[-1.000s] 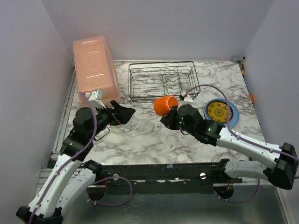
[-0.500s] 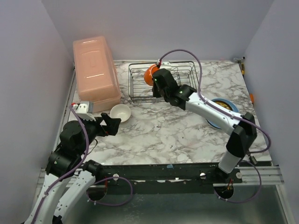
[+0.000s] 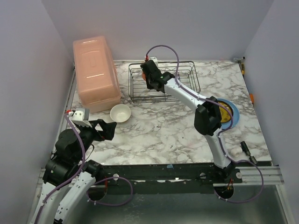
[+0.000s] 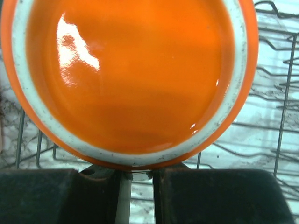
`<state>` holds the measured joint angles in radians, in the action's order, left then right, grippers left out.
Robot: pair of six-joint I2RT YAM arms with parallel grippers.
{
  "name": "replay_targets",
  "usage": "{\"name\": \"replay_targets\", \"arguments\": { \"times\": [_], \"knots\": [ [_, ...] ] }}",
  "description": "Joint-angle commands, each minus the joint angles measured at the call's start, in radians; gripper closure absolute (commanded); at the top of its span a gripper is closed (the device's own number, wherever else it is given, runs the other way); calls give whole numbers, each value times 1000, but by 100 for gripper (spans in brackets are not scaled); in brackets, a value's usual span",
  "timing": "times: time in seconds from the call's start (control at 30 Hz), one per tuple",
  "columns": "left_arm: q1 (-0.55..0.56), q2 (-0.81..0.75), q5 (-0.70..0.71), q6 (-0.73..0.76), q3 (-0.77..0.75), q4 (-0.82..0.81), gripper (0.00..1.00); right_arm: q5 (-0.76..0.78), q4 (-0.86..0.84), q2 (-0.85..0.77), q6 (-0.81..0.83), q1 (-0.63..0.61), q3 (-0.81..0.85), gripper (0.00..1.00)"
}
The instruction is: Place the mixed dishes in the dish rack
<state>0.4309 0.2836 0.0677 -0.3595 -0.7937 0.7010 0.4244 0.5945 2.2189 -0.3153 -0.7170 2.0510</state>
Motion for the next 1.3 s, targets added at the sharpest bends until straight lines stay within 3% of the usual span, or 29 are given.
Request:
{"name": "replay_targets", "arguments": {
  "times": [0.0, 0.13, 0.5, 0.9, 1.13, 1.27],
  "knots": [
    [-6, -28, 21, 16, 17, -3, 2, -9, 16, 95, 44, 34, 160, 100],
    [-6, -52, 35, 16, 21, -6, 2, 12, 29, 179, 45, 47, 217, 100],
    [-6, -32, 32, 17, 22, -7, 2, -183, -38, 239, 94, 78, 204, 100],
    [-6, -24, 34, 17, 24, -11, 2, -288, -44, 322, 128, 78, 288, 99],
    [-7, -12, 26, 17, 27, -12, 1, -349, -74, 337, 97, 76, 308, 90],
    [-7, -4, 24, 17, 27, -14, 1, -358, -88, 345, 92, 67, 313, 77]
  ]
}}
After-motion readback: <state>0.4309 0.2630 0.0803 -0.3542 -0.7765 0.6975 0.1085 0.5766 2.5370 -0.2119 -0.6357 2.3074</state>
